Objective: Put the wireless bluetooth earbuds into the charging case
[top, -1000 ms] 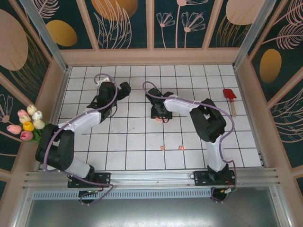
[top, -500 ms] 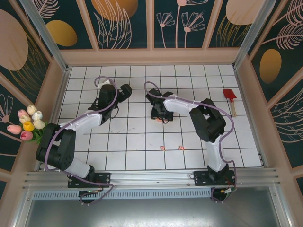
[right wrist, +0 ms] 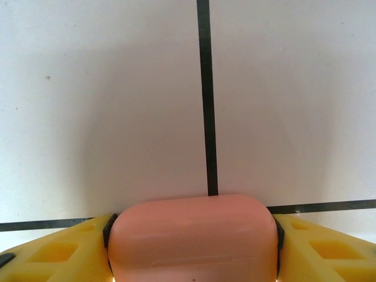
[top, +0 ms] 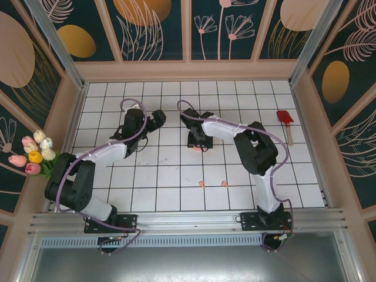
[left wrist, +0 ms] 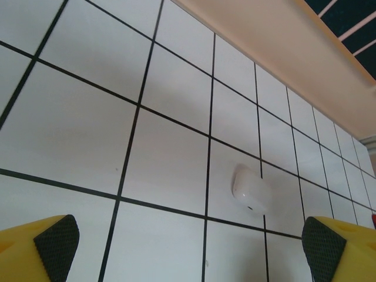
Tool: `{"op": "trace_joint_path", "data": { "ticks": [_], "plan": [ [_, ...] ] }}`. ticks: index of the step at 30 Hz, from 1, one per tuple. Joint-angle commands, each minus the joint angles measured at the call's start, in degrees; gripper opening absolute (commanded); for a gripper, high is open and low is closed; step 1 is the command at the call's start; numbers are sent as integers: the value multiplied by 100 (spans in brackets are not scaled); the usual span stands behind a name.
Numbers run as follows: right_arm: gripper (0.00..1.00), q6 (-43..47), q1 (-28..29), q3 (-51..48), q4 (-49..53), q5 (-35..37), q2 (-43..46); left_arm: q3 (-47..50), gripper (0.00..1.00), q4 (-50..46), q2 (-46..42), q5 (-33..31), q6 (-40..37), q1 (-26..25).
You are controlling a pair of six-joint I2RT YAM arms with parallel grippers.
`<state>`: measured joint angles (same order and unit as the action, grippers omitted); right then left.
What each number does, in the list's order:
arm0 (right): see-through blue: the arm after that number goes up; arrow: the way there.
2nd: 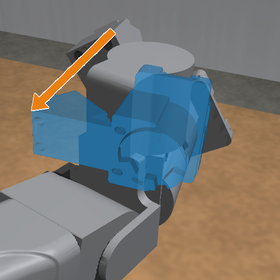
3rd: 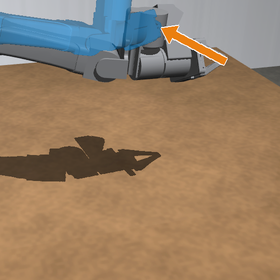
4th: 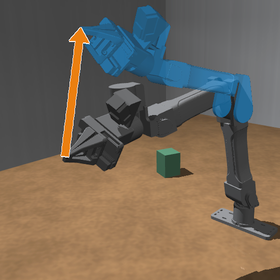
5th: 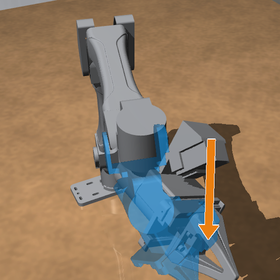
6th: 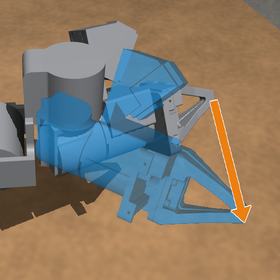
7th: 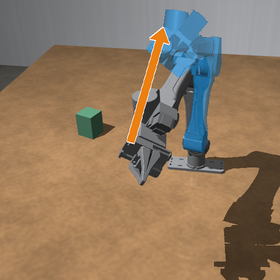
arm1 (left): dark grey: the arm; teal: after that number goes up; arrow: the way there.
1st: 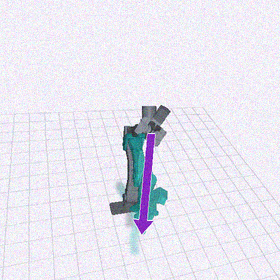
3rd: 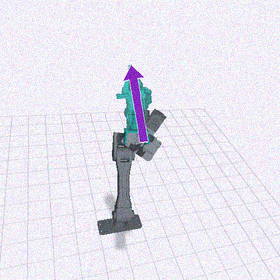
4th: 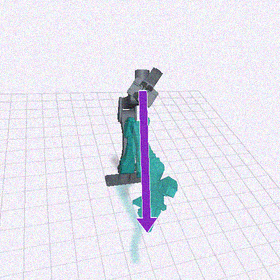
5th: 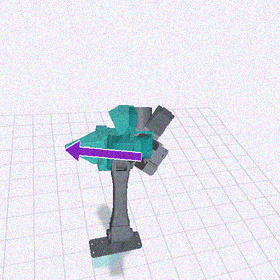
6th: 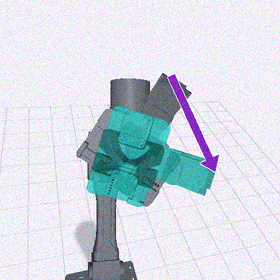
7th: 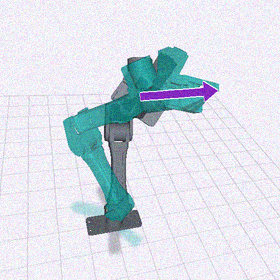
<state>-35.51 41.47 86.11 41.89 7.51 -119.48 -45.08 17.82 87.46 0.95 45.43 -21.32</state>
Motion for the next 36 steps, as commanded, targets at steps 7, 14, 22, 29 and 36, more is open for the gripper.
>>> {"op": "trace_joint_path", "data": {
  "ticks": [7,14,22,29,36],
  "plan": [
    [54,-562,-249,-272,-724,-794,650,593,99,1490,90,1325,-54,-56],
    [52,-1702,-650,-600,-1605,-1056,1283,1157,99,3023,361,2050,60,-211],
    [52,-2881,-927,-930,-2508,-1365,1558,1318,95,4239,854,2389,122,-527],
    [52,-3450,-913,-962,-2858,-1502,1516,1195,85,5188,1504,2391,395,-769],
    [51,-3664,-844,-1013,-3054,-1610,1505,1021,79,5715,1927,2192,564,-917]
  ]
}}
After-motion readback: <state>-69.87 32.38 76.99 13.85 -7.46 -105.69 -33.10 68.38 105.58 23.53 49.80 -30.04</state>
